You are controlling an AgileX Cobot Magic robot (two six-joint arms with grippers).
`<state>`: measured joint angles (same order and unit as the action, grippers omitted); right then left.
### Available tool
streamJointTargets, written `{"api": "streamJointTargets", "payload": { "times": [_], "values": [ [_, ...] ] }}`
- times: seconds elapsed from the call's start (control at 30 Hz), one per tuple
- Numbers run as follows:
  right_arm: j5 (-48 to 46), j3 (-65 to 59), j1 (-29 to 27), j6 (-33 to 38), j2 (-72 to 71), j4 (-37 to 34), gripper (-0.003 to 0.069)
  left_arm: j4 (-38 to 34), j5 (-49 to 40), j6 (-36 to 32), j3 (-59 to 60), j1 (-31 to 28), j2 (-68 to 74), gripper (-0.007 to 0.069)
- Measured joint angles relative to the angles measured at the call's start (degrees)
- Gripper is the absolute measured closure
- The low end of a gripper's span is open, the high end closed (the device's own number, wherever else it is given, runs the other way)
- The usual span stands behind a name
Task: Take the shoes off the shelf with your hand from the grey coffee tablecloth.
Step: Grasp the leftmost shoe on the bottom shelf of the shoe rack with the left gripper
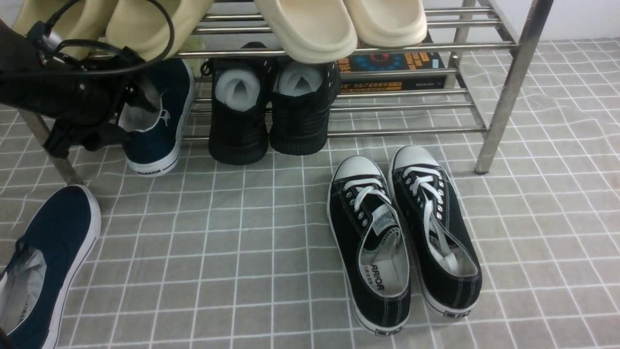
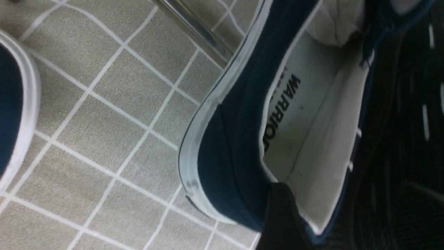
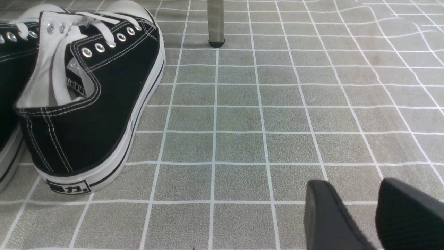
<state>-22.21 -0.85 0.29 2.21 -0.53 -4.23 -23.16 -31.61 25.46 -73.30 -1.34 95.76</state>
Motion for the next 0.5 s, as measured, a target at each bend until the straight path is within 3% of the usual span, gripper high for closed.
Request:
{"api": "streamJointTargets", "payload": {
  "times": [0.23, 0.43, 0.5],
  "values": [
    [0.0, 0.0, 0.0, 0.0, 0.0, 0.0, 0.0421, 7.56, -0.84, 6.36, -0.06, 0.0, 0.65, 0.0179],
    [0.0, 0.0, 0.0, 0.0, 0.0, 0.0, 0.0421, 13.97, -1.03, 20.47, -0.06, 0.0, 2.96, 0.0179],
    [0.0, 0.0, 0.0, 0.0, 0.0, 0.0, 0.0421, 14.06, 0.27, 22.27, -0.06, 0.0, 4.22, 0.0179]
  ]
}}
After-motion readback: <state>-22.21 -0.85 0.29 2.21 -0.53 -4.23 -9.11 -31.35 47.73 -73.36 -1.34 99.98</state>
